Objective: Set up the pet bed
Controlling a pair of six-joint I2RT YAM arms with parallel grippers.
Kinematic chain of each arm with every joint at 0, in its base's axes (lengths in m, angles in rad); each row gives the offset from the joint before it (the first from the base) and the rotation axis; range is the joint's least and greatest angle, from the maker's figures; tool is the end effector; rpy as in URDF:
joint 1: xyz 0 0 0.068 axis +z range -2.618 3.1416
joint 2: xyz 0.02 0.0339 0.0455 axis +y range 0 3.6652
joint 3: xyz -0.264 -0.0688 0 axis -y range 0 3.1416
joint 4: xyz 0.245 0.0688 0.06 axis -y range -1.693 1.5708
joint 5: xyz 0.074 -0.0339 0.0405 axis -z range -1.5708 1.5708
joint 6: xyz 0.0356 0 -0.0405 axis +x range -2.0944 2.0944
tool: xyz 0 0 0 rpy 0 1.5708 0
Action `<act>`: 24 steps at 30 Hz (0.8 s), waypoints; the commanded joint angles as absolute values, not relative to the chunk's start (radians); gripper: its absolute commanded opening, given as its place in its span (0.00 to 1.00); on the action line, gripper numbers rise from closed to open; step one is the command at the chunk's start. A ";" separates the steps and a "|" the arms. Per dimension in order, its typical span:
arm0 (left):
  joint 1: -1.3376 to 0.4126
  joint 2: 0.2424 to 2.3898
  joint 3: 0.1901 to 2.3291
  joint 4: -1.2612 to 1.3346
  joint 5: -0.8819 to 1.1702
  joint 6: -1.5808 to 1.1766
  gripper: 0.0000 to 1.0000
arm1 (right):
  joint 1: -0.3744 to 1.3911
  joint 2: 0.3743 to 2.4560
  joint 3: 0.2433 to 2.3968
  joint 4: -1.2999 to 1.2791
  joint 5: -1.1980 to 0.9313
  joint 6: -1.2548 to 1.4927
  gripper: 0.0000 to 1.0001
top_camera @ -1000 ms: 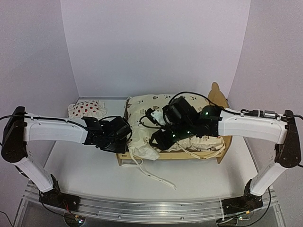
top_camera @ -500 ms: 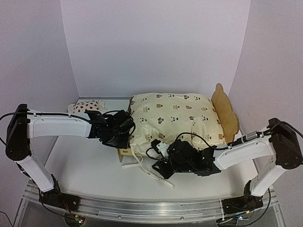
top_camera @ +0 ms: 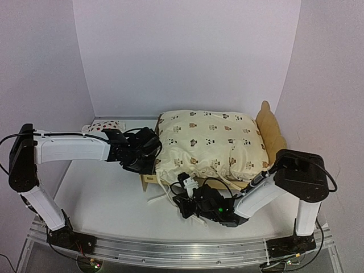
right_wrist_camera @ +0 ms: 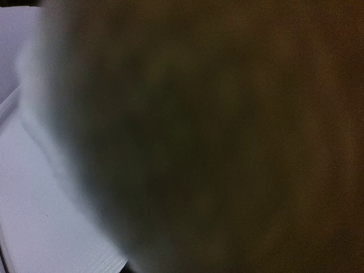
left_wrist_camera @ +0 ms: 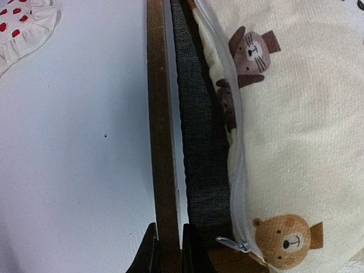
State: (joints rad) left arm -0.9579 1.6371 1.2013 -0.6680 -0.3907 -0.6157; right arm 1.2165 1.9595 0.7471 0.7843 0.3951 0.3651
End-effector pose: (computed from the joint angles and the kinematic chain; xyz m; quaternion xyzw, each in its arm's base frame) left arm 0.2027 -0.2646 0.2324 0.1182 0.9481 -0.0274 0.2940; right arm 0.1375 0.3323 0.1051 -0.2440 0.7950 0.2609 0.4903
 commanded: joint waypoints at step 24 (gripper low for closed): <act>-0.959 1.640 1.273 -0.600 -0.330 -0.472 0.00 | 1.234 2.351 0.963 1.235 0.687 0.360 0.37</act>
State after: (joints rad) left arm -0.9424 1.6624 1.2079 -0.6685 -0.3670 -0.5906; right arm 1.2293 2.3027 0.9180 1.1909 0.6179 0.3462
